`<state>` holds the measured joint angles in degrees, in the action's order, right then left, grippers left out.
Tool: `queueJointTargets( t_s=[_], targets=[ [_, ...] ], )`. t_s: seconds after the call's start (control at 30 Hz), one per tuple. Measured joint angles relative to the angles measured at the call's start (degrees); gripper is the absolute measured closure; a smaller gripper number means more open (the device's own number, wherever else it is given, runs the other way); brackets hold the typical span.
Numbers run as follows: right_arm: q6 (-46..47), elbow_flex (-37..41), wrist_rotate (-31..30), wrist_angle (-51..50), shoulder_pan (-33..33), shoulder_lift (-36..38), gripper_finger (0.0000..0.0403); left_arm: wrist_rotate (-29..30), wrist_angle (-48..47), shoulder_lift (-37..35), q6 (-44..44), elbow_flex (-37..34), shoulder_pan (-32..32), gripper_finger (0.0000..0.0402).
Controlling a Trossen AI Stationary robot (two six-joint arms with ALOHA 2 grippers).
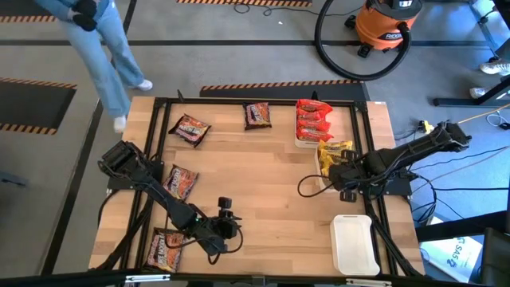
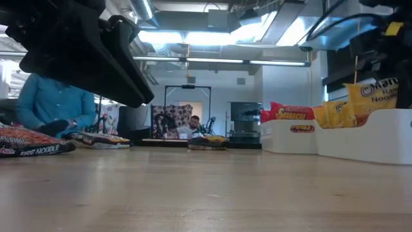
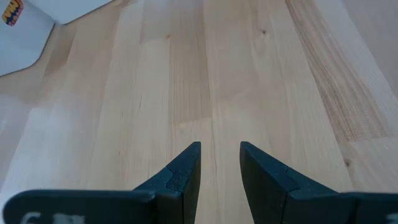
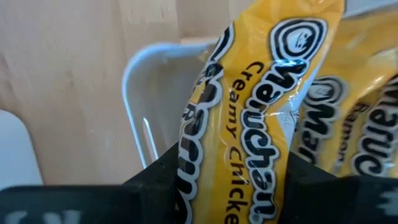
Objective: Sort Maruchan noodles
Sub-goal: Put the yellow noodle pack into the middle white bin, then put the black noodle pack into the bottom white bin
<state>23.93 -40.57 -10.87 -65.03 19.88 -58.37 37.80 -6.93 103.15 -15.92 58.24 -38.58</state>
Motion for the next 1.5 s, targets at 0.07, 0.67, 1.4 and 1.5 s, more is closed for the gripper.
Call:
queueJointTargets(
  t_s=[0.07,0.67,1.4,1.5],
  targets=[
    [0.06,1.11,0.69,0.63,-0.02,0.00,0.0274,0.00,0.01,0.00,0.00,0.00,0.01,0.0297],
    [8.86,2.98,1.41,1.59,-0.02,0.00,0.0192,0.00,-0.01,0.00,0.00,0.00,0.00,0.0297],
    [7.71,-8.99,-7.89,28.94,-0.02,-1.77,0.0162,0.01,-0.03,0.00,0.02,0.00,0.42,0.0297],
    [2.53,-6.83,-10.57,40.37,-0.02,-4.48,0.0168,0.00,-0.07,0.00,0.00,0.00,1.11,0.0297]
  ],
)
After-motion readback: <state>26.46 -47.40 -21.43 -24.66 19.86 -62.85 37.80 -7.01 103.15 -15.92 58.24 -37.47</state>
